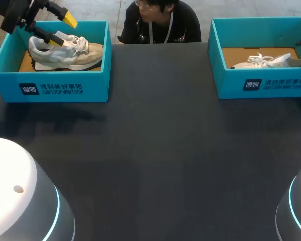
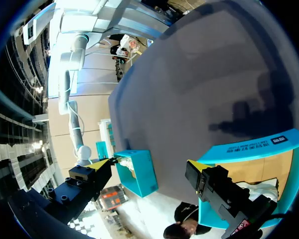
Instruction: Take the shoe out of the shoebox, open the shoe tongue, remove and reinsert the insole, then place the shoe into the shoebox
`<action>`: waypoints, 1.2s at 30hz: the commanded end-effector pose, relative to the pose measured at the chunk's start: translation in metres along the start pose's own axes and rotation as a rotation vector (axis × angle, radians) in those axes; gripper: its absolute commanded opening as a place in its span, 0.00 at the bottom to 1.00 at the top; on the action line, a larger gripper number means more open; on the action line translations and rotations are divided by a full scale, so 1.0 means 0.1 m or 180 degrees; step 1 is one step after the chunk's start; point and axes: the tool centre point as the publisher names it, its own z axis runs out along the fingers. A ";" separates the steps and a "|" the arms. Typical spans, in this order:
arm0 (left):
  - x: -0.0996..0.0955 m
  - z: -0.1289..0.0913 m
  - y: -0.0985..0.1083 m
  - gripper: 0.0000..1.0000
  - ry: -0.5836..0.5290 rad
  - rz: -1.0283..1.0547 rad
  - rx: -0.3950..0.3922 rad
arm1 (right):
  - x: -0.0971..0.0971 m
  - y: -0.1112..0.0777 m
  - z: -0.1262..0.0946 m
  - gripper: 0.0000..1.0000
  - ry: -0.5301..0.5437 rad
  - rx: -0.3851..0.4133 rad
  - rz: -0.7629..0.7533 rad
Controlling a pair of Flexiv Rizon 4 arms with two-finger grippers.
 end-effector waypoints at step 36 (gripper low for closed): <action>0.22 -0.34 0.19 1.00 0.0496 0.0101 0.0097 | -0.07 -0.69 -0.77 0.47 0.0497 -0.0312 0.0055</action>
